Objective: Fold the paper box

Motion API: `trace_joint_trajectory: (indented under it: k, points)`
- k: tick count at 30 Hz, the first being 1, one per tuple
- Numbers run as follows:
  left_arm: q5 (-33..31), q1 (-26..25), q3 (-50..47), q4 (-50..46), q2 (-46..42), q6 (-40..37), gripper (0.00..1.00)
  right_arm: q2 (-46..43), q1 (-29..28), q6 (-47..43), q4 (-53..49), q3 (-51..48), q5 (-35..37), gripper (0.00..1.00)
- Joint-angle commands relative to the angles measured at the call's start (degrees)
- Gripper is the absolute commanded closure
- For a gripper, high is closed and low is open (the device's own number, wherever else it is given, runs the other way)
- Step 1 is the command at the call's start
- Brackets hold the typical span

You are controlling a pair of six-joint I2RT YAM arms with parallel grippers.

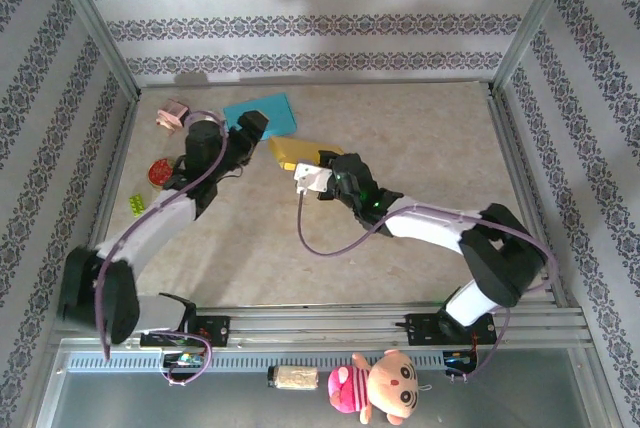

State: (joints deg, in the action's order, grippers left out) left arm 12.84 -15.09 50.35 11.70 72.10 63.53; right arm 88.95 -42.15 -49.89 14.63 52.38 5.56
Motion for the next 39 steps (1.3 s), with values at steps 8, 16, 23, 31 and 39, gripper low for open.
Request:
trace_joint_trajectory:
  k: [8, 16, 23, 31, 39]
  points:
    - [-17.7, 1.2, 2.9, -23.5, -20.9, -47.4, 0.13, 16.3, 5.9, -1.9, -87.5, 52.8, -23.1, 0.66]
    - [-6.0, 1.6, -3.1, -22.6, -28.9, -57.3, 0.06, 33.9, 4.1, -4.0, -98.5, 74.4, -18.3, 0.63]
    - [4.2, 1.5, -2.4, -27.9, -26.5, -65.5, 0.01, 39.7, 2.7, -3.2, -94.5, 74.6, -15.4, 0.57]
    - [5.2, 1.5, -2.6, -27.3, -23.7, -67.1, 0.01, 34.4, 2.0, -2.2, -88.5, 69.6, -15.2, 0.37]
    - [-0.4, 1.6, 0.8, -33.7, -16.9, -62.7, 0.02, 32.7, 3.0, -2.3, -87.6, 67.0, -18.1, 0.45]
